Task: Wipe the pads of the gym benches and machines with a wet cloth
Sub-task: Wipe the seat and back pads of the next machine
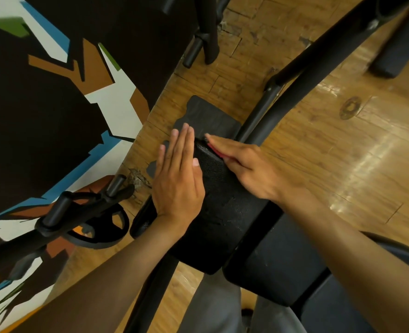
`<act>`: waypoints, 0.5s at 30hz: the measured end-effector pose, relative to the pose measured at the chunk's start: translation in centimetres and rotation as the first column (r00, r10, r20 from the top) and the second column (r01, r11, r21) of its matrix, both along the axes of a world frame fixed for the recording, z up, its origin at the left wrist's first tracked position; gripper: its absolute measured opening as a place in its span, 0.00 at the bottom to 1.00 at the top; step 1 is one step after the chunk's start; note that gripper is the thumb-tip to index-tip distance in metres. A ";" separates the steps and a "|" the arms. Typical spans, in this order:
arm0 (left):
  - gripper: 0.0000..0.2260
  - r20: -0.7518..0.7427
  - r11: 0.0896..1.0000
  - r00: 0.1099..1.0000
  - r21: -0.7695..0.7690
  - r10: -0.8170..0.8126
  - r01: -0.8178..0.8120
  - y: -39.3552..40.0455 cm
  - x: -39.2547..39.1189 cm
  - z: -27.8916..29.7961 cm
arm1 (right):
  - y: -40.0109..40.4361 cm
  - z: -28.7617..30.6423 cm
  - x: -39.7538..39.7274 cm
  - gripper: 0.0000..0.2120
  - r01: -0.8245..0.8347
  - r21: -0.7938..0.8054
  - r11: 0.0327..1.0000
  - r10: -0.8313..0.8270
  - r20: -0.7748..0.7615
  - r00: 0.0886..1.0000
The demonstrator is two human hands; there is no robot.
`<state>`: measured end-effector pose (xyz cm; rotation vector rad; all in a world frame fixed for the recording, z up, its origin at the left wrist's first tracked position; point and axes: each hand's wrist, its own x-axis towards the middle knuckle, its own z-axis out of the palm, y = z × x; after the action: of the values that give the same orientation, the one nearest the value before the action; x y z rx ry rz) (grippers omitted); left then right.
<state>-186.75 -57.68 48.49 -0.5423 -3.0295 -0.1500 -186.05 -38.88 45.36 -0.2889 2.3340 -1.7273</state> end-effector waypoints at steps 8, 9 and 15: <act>0.24 0.036 1.000 0.999 0.026 0.001 -0.002 0.0 -0.1 0.0 | 4.3 -2.6 8.7 0.25 0.121 0.006 0.993 -0.120 0.168 0.978; 0.24 0.040 1.000 0.999 0.027 0.001 -0.002 0.0 -0.1 0.0 | 4.2 -2.5 8.5 0.25 0.127 0.014 0.992 -0.128 0.171 0.977; 0.25 0.049 0.999 0.999 0.031 0.008 -0.009 0.1 -0.1 0.0 | -1.8 1.3 -0.9 0.27 0.074 -0.012 0.997 -0.074 -0.026 0.997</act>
<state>-186.86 -57.62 48.47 -0.5309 -3.0707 -0.2121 -186.90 -40.66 46.62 -0.2315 2.3830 -1.7809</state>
